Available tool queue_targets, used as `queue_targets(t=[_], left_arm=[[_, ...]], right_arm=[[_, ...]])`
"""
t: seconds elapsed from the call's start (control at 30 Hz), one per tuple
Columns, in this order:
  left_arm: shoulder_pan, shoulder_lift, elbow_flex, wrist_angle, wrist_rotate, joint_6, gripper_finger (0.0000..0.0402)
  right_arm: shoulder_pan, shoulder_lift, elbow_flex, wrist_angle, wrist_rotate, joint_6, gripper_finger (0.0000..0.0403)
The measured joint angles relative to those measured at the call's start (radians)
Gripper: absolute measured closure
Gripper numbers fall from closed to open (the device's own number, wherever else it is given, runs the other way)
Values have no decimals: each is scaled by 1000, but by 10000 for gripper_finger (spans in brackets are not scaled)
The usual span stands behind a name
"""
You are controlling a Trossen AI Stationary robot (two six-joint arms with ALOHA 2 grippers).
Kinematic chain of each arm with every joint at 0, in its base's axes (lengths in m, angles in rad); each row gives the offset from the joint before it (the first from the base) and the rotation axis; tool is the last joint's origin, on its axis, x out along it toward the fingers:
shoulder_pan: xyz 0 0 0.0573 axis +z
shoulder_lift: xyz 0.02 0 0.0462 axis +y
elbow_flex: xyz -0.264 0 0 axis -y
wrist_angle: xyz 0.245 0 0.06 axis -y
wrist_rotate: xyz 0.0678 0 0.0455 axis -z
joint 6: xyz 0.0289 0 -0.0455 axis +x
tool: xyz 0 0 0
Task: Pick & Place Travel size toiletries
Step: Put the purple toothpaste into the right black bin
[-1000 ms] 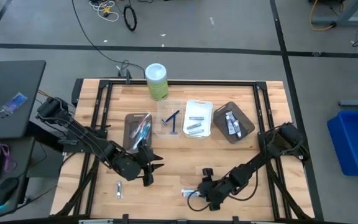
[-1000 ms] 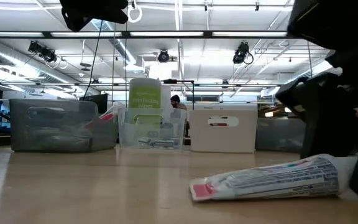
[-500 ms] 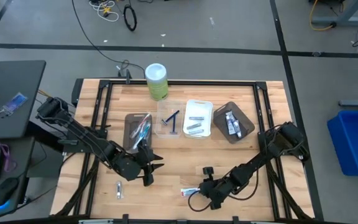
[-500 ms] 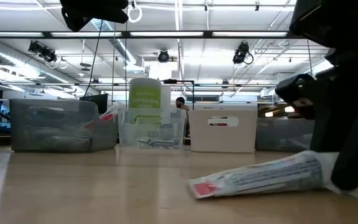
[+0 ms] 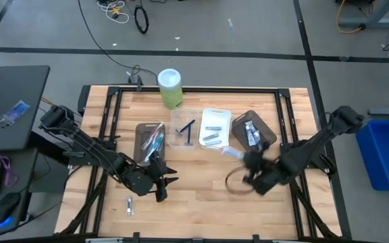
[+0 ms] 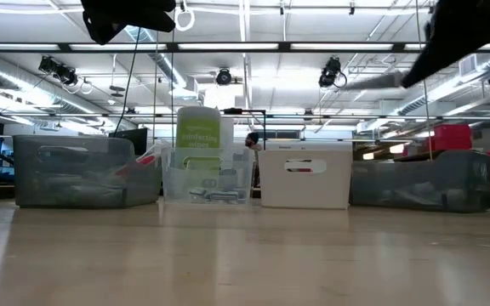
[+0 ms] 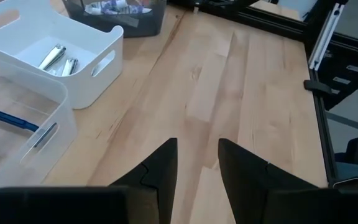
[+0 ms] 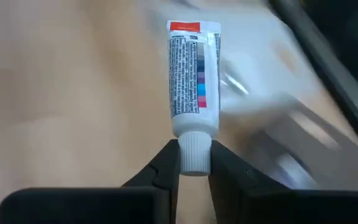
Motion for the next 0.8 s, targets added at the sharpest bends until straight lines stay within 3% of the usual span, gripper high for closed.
queue_targets(t=[0.17,0.3,0.57,0.8], left_arm=[[0,0,0,0,0,3,278],[0,0,0,0,0,3,278],[0,0,0,-1,1,3,278],[0,0,0,-1,1,3,278]], right_arm=[[-108,-73,0,-457,-11,452,337],[-181,-75,0,-619,-16,686,329],[-272,-75,-25,-523,-39,593,321],[-350,-74,-199,-363,-146,545,319]])
